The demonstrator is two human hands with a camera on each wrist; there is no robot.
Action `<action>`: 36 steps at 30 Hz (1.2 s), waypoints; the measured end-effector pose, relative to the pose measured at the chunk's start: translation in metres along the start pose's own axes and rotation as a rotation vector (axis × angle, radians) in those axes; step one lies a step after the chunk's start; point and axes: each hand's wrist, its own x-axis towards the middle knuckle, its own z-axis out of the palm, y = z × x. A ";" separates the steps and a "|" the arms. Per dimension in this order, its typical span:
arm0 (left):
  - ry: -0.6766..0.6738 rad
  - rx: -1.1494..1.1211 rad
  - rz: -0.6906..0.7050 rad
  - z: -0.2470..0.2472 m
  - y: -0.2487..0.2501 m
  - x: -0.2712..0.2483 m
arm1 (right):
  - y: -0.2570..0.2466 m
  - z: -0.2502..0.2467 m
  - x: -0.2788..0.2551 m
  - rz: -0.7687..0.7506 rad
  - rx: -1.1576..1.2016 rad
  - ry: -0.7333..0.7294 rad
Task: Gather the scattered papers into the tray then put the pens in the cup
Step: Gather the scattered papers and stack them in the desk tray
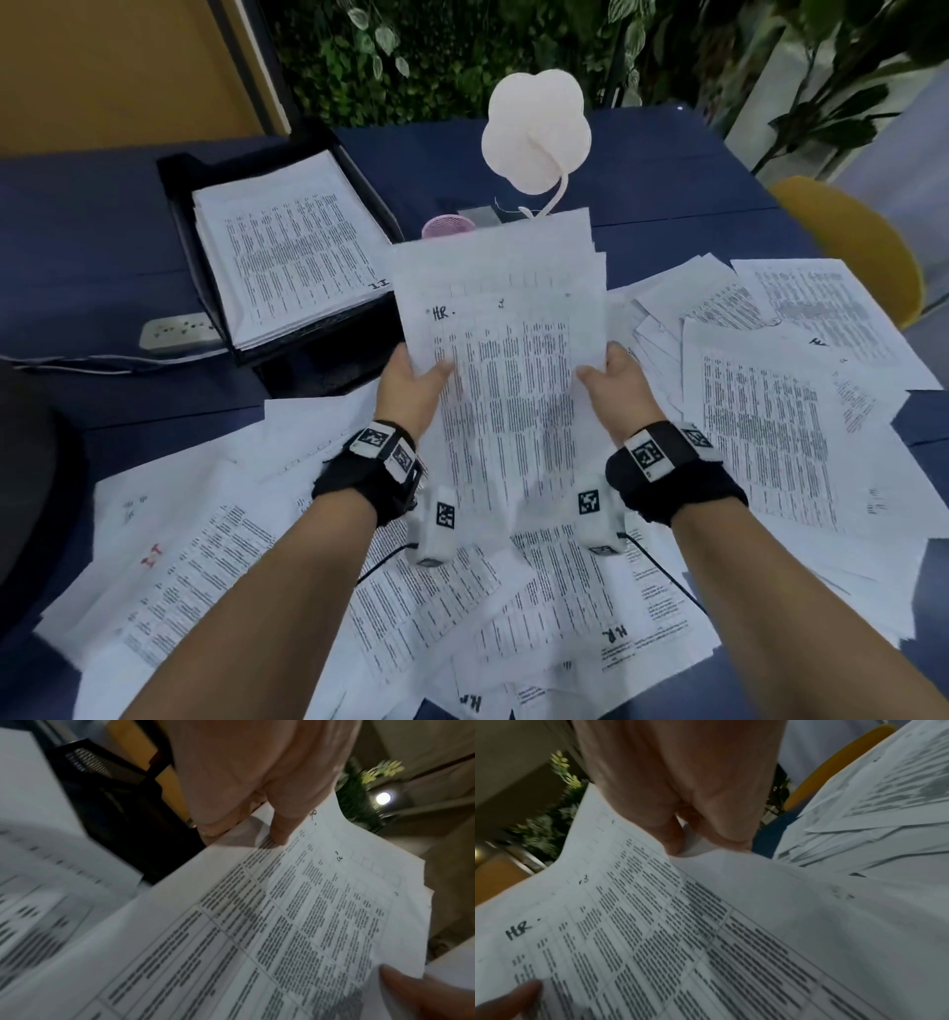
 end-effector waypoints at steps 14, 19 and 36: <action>0.046 -0.046 0.246 -0.023 0.059 -0.015 | -0.039 0.017 -0.015 -0.285 0.277 0.099; -0.006 -0.024 0.172 -0.026 0.047 -0.017 | -0.032 0.023 -0.017 -0.217 0.228 0.047; -0.026 -0.183 0.162 -0.042 0.052 -0.015 | -0.028 0.034 -0.007 -0.138 0.133 0.051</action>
